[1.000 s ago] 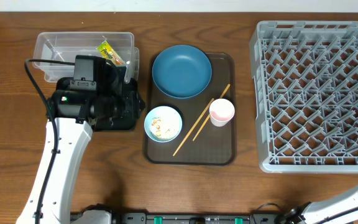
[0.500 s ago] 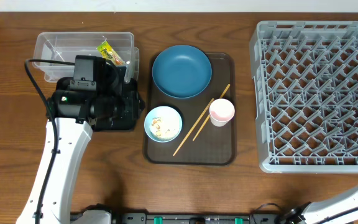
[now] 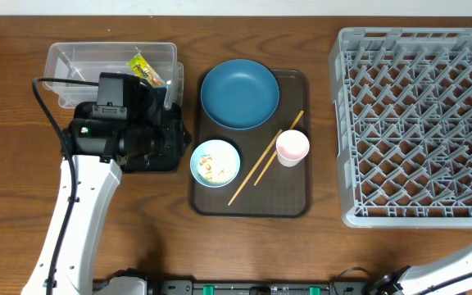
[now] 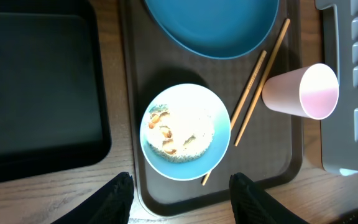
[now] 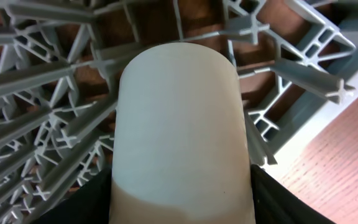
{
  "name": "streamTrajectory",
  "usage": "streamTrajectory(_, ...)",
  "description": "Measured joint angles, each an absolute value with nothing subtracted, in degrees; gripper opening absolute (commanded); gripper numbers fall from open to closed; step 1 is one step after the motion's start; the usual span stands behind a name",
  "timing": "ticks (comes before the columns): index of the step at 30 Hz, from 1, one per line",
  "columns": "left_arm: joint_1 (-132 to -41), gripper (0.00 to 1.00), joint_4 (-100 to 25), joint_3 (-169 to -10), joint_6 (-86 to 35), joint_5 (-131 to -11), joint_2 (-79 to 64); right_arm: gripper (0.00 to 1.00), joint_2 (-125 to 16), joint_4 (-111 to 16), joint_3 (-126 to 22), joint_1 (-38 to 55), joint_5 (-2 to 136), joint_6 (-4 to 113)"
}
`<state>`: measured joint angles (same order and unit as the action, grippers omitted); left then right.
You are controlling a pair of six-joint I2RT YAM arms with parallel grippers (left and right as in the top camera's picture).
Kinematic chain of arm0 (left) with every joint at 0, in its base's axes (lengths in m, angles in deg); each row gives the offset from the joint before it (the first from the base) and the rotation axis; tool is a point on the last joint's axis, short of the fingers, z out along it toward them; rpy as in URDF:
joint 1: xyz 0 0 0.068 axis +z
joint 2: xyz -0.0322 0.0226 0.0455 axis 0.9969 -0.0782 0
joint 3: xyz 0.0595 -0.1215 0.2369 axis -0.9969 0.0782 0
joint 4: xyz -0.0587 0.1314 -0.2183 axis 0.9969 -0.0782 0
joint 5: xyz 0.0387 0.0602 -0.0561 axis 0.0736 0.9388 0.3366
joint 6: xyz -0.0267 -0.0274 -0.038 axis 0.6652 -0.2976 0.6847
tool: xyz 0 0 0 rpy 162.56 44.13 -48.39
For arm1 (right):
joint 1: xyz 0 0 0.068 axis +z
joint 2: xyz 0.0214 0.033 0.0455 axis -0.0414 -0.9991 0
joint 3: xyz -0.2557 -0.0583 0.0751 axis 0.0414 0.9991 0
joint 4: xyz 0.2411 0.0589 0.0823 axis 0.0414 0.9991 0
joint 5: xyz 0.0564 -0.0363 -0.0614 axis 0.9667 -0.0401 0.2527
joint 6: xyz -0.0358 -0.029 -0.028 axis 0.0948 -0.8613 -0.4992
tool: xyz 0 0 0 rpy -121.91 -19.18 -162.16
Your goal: Sort waste into correct bins and load items into the dishwasher rack
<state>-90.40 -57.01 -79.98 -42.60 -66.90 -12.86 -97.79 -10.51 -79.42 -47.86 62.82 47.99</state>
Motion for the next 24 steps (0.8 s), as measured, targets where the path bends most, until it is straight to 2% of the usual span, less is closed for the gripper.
streamTrajectory(6,-90.40,0.54,-57.01,-79.98,-42.60,-66.90,-12.86,0.64,-97.79,-10.91,-79.42,-47.86,63.21,48.06)
streamTrajectory(9,-90.40,0.54,-57.01,-79.98,-42.60,-66.90,-12.86,0.75,-97.79,-10.91,-79.42,-47.86,63.32,48.32)
streamTrajectory(16,-90.40,0.55,-57.03,-79.98,-42.60,-66.90,-12.86,0.74,-97.79,-10.82,-79.42,-47.86,63.43,48.21)
streamTrajectory(18,-90.40,0.60,-57.03,-79.98,-42.76,-66.88,-12.86,0.75,-97.79,-10.78,-79.42,-47.86,63.45,48.21)
streamTrajectory(24,-90.40,0.62,-57.06,-79.98,-42.63,-66.90,-12.86,0.77,-97.72,-11.26,-79.42,-47.80,65.75,48.21)
